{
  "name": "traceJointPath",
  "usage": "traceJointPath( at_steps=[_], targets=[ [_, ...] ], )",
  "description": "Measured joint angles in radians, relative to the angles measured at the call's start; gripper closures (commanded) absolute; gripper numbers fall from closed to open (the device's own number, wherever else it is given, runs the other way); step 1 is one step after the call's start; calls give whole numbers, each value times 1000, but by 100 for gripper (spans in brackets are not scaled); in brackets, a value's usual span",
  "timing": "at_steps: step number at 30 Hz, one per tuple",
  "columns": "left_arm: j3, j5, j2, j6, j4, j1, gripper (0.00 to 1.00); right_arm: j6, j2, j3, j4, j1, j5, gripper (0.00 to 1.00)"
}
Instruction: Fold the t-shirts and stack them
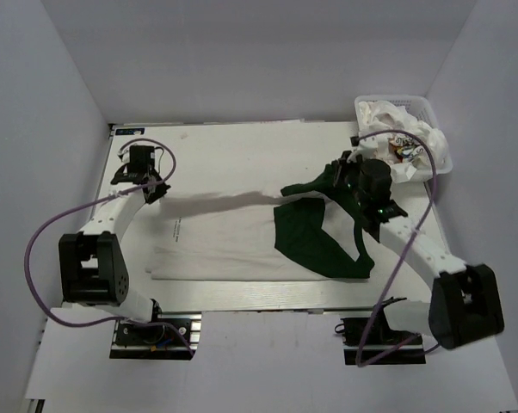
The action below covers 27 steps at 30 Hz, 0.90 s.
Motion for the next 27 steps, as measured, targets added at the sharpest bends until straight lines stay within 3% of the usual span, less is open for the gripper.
traceJointPath(
  at_steps=[9,27],
  targets=[
    [-125,-101,-118,-128,-50,8,100,60,-389,-175,-126,14,101,100],
    [-263,-173,-182,-241,-106,13,100,291,-733,-399,-507,48,78,100]
  ],
)
